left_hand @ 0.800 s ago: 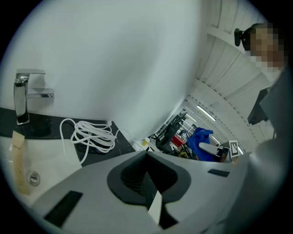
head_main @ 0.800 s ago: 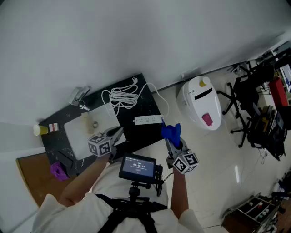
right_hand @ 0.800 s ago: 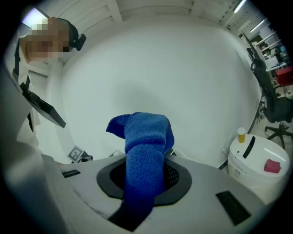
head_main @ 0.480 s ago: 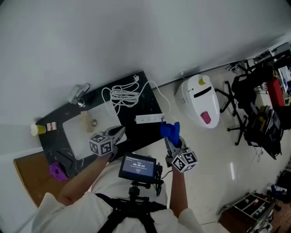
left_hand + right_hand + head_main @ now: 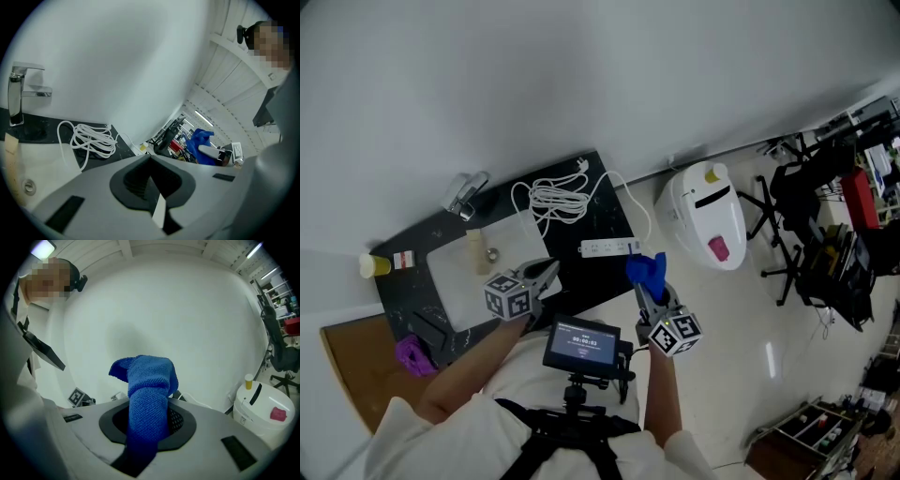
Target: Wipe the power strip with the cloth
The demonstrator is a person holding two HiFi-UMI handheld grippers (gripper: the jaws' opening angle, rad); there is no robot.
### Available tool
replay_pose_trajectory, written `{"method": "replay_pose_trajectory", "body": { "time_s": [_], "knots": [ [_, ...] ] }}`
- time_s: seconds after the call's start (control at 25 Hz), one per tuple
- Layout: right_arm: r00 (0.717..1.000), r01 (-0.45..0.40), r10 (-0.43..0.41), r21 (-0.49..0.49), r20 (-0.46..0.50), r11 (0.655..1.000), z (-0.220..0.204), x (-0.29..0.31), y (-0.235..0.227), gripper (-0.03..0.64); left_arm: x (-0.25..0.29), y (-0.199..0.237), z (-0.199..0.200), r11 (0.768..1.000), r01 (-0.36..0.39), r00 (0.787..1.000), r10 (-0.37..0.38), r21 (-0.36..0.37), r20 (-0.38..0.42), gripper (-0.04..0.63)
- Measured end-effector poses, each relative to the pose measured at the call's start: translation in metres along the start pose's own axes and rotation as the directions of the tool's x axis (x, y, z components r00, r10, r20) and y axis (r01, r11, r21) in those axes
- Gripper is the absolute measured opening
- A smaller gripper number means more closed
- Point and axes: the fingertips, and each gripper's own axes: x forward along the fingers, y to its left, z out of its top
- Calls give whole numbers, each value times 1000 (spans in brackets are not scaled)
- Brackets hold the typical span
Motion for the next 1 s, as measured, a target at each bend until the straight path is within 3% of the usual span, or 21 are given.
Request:
{"method": "replay_pose_trajectory", "body": {
  "time_s": [0.44,1.0],
  "knots": [
    [1000,-25,26,-22,9,999,17,8,-5,92,7,1,3,1000,-27,1000,27,-4,16,5],
    [982,-118,95,-134,-164,984,33,62,-66,92,41,4,29,981,-180,976,187,-73,111,5]
  ]
}}
